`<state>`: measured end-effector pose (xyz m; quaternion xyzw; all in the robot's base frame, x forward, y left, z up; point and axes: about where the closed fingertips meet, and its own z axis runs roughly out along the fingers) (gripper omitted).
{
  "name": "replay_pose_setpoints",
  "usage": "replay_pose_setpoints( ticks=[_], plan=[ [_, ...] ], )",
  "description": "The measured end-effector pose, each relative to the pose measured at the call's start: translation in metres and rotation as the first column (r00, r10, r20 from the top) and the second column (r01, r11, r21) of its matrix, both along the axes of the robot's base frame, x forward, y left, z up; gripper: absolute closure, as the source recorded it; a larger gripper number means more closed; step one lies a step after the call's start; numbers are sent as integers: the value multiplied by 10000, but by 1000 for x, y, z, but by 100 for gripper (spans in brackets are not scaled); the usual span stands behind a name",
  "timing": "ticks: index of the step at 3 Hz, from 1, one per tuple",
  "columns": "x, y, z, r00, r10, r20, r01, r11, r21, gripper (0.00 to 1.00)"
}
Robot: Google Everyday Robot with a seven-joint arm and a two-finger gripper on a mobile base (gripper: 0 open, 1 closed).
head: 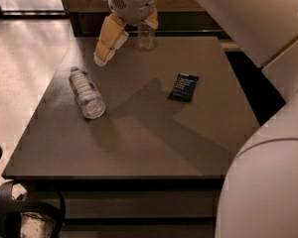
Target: Place blue plastic bottle upright
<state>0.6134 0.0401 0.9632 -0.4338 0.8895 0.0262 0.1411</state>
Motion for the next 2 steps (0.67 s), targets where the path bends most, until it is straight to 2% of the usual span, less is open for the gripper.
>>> replay_pose_setpoints(
  ticks=[1, 2],
  plan=[
    [7, 17, -9, 9950, -924, -388, 915, 9955, -251, 0],
    [13, 36, -18, 9837, -1538, -933, 1527, 9881, -184, 0]
  ],
)
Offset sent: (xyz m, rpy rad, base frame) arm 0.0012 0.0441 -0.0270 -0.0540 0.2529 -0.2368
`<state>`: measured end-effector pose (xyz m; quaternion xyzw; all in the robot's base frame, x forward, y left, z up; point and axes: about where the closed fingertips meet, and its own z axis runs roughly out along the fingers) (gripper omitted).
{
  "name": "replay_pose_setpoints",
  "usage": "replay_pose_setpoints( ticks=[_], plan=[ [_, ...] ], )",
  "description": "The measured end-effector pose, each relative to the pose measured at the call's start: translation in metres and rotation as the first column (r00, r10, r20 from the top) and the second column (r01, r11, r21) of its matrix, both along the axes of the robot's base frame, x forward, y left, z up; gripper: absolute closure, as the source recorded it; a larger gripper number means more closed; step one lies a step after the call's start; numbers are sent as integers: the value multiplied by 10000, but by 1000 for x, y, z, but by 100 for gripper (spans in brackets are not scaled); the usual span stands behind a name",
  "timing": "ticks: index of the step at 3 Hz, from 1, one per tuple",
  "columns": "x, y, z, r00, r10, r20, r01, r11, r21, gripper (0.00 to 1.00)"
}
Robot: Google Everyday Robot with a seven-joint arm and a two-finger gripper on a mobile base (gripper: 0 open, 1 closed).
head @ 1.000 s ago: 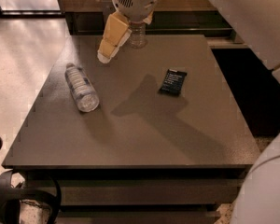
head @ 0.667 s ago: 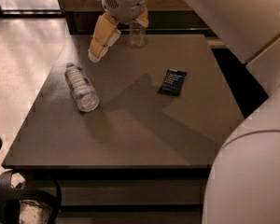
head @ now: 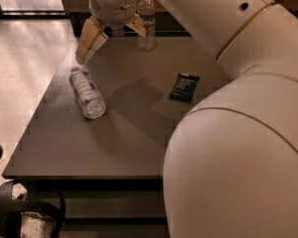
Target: Place blue plastic bottle upright
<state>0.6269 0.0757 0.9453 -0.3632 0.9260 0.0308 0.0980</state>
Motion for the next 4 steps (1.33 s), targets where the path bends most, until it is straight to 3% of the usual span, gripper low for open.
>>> replay_pose_setpoints(
  ticks=[2, 3, 4],
  plan=[
    [18, 61, -37, 9856, -1221, -1169, 1254, 9919, 210, 0],
    [13, 86, -48, 9808, -1562, -1171, 1540, 9877, -272, 0],
    [-6, 103, -60, 9739, -1710, -1494, 1622, 9843, -690, 0]
  ],
)
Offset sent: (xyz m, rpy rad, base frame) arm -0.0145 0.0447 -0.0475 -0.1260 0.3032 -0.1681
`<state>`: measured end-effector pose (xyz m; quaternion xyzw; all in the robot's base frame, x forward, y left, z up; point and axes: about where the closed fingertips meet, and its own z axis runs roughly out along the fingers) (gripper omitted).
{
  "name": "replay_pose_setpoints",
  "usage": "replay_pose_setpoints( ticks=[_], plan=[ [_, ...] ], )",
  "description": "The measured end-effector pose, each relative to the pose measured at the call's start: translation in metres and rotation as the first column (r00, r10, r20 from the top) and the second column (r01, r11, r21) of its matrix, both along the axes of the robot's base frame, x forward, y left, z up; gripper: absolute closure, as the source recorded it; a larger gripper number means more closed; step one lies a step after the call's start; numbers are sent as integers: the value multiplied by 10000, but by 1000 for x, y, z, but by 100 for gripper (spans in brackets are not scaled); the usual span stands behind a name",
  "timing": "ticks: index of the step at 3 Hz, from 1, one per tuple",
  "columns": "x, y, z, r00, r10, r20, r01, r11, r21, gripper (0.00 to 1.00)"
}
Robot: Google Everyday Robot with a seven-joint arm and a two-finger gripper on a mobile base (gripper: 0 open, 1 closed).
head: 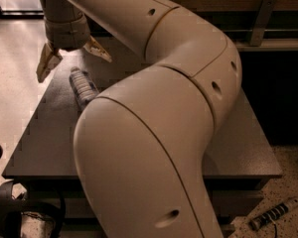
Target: Place blue plastic bottle upright
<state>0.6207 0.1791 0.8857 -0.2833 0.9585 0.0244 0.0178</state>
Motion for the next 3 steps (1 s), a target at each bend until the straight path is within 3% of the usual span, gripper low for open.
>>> replay_pose_setpoints(
  ticks=[1, 2, 3],
  plan=[
    [-15, -1, -8, 9991, -42, -425, 37, 9999, -116, 0],
    [-31, -15, -13, 9966, -137, -817, 122, 9998, -186, 0],
    [-41, -28, -18, 9965, -204, -808, 177, 9993, -341, 0]
  ],
)
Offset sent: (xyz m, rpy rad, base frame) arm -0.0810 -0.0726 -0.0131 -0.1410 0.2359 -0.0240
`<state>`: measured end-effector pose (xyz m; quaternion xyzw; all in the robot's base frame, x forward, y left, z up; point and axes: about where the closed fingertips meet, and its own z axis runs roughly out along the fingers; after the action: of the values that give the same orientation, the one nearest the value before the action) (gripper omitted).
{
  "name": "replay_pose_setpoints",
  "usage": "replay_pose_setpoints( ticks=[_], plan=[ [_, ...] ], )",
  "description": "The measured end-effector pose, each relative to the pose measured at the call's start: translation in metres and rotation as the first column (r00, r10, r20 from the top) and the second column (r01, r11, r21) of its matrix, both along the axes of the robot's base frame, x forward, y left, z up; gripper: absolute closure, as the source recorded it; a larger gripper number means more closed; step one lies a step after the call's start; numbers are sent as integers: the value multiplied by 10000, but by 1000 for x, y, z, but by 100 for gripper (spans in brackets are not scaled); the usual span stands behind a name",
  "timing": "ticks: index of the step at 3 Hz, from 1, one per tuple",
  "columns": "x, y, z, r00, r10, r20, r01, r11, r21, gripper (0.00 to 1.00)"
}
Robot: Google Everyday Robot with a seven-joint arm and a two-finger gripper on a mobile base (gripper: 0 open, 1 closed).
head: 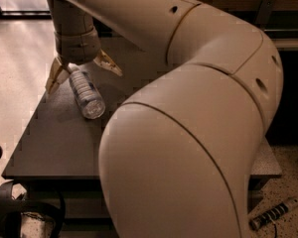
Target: Place blue plastic bottle upright
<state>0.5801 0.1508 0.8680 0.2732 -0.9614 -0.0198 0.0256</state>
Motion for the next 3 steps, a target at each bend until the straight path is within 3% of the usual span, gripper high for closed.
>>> replay_pose_setpoints(
  ticks=[2, 3],
  plan=[
    [8, -16, -12, 9911, 766, 1090, -752, 9970, -169, 0],
    [19, -15, -16, 9875, 941, 1265, -932, 9956, -124, 0]
  ],
)
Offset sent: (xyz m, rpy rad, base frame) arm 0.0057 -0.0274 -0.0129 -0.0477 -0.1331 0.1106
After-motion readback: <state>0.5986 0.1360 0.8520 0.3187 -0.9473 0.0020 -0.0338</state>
